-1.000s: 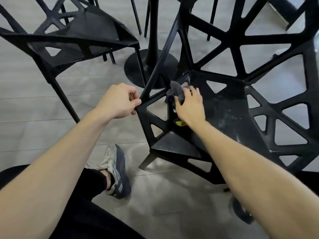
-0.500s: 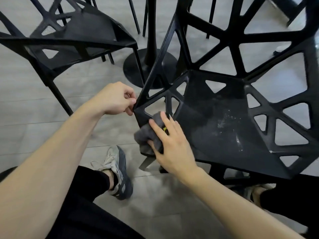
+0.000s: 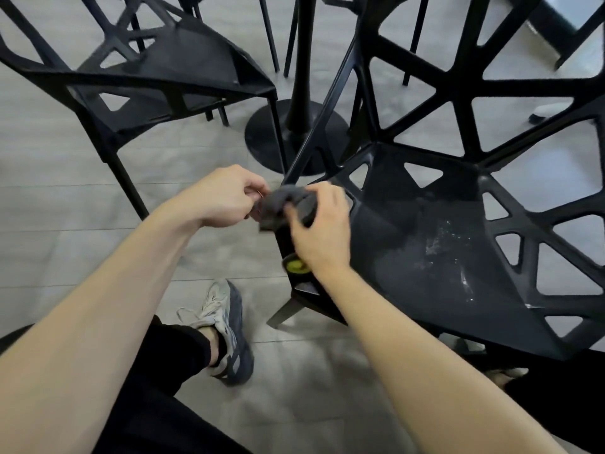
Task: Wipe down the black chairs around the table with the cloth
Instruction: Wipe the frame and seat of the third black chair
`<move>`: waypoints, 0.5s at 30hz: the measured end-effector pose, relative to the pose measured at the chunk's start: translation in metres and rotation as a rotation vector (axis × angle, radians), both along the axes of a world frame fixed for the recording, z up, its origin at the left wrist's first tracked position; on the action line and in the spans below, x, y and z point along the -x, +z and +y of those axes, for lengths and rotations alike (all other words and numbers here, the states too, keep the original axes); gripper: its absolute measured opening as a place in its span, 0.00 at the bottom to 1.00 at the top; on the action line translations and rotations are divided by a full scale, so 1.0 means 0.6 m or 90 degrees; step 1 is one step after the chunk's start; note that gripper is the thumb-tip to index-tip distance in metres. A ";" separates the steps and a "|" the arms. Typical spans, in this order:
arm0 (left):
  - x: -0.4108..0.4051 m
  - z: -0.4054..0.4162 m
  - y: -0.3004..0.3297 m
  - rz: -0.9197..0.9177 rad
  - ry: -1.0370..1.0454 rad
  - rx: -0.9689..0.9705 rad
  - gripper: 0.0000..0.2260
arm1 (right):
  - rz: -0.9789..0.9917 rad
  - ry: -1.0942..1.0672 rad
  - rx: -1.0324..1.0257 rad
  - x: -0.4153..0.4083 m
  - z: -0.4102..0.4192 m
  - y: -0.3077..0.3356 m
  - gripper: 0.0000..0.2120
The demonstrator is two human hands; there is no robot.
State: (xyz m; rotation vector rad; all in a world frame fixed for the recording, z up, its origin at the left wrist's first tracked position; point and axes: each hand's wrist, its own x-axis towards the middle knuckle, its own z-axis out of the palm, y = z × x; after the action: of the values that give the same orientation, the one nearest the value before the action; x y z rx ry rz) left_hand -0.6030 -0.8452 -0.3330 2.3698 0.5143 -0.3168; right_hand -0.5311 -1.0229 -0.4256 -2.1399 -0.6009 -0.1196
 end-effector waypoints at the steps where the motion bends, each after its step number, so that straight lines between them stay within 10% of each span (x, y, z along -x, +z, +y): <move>1: 0.001 -0.001 -0.002 -0.004 0.007 0.035 0.17 | 0.023 -0.053 -0.010 -0.017 0.001 0.002 0.17; 7: -0.020 -0.008 -0.007 -0.013 -0.030 -0.105 0.14 | -0.024 0.098 0.147 -0.030 -0.049 0.026 0.14; 11: -0.046 -0.040 -0.005 -0.160 0.027 -0.331 0.09 | 0.054 -0.067 0.070 -0.076 -0.126 0.083 0.13; 15: -0.075 -0.112 0.022 -0.231 0.064 0.001 0.18 | 0.133 -0.095 -0.072 -0.067 -0.167 0.112 0.17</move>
State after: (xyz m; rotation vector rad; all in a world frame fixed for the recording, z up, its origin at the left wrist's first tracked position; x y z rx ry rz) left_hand -0.5577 -0.9124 -0.3198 2.3172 0.4552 0.1579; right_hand -0.4908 -1.1233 -0.3586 -2.0536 -0.3049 -0.0101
